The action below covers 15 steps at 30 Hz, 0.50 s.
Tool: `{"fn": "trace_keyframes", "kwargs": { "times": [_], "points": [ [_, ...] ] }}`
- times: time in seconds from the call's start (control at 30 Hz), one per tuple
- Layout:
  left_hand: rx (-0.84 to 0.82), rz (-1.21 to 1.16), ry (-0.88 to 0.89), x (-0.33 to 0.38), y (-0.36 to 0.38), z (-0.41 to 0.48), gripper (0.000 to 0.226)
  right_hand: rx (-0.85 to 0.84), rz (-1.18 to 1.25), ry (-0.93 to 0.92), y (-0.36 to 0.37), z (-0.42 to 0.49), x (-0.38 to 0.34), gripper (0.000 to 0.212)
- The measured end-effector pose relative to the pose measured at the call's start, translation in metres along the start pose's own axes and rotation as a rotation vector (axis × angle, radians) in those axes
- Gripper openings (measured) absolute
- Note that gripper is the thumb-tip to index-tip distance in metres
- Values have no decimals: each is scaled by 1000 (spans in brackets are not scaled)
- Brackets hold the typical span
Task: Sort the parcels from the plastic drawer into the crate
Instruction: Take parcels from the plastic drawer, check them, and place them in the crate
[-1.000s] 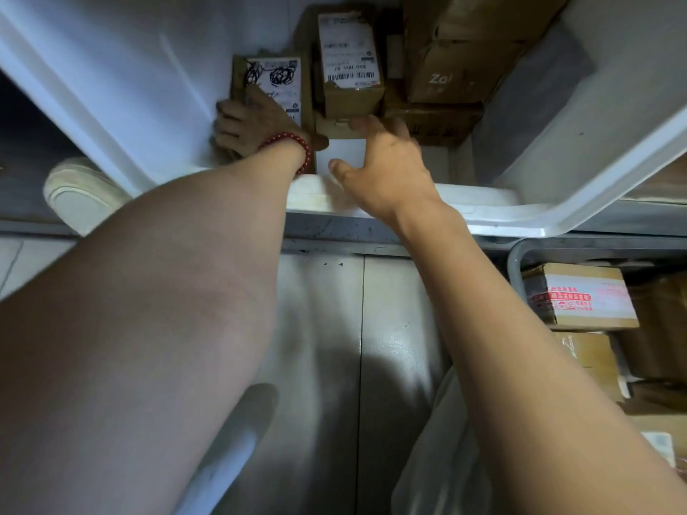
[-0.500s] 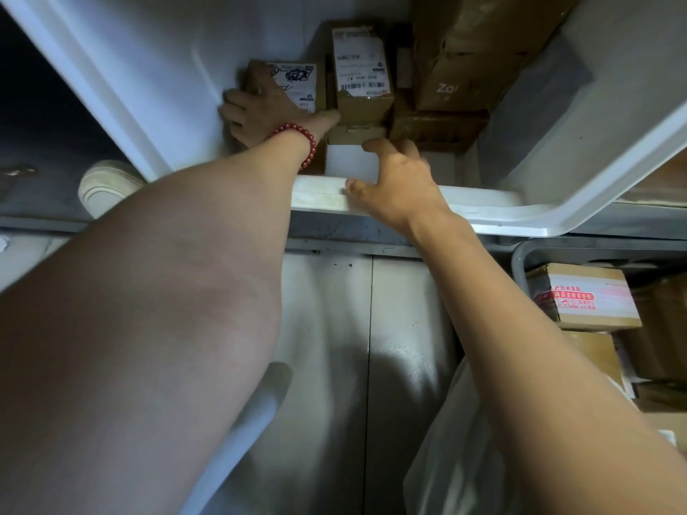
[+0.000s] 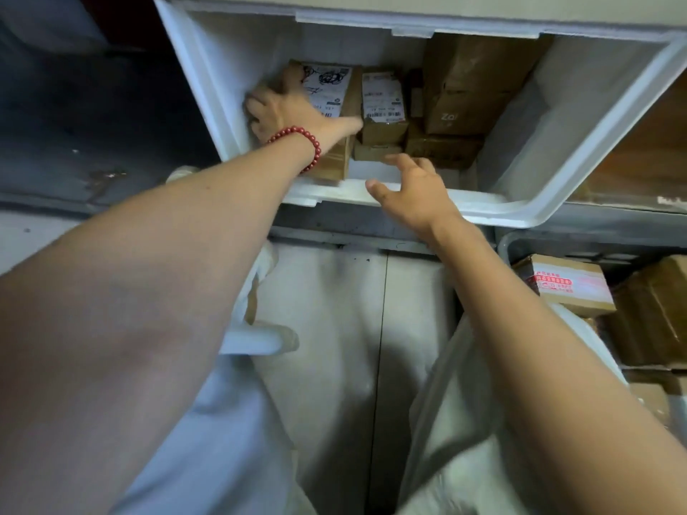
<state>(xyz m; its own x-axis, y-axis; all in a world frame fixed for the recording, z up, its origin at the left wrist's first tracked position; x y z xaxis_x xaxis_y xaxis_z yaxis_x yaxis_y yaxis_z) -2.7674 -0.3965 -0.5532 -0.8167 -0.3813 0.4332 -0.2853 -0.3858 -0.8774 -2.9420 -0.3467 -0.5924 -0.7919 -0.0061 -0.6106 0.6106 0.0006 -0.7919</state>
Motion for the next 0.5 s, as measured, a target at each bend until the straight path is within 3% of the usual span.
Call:
{"fn": "trace_keyframes", "kwargs": {
  "times": [0.33, 0.5],
  "points": [
    [-117, -121, 87, -18, -55, -75, 91, 34, 38, -22, -49, -66, 2, 55],
    [-82, -298, 88, -1, -93, -84, 86, -1, 233, 28, -33, -99, -8, 59]
  ]
}}
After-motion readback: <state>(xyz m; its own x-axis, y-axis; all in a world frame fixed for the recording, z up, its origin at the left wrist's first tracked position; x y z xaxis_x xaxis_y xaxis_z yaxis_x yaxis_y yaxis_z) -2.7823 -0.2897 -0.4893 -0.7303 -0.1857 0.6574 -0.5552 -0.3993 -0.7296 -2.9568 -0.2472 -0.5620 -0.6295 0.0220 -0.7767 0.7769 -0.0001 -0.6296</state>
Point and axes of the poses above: each hand's wrist, its own z-axis towards the middle knuckle, its own y-axis out of the palm, x = y × z, the point moved 7 cm from there along z, towards the middle knuckle, and after that the axes turned 12 degrees about x, right-handed, at the moved point
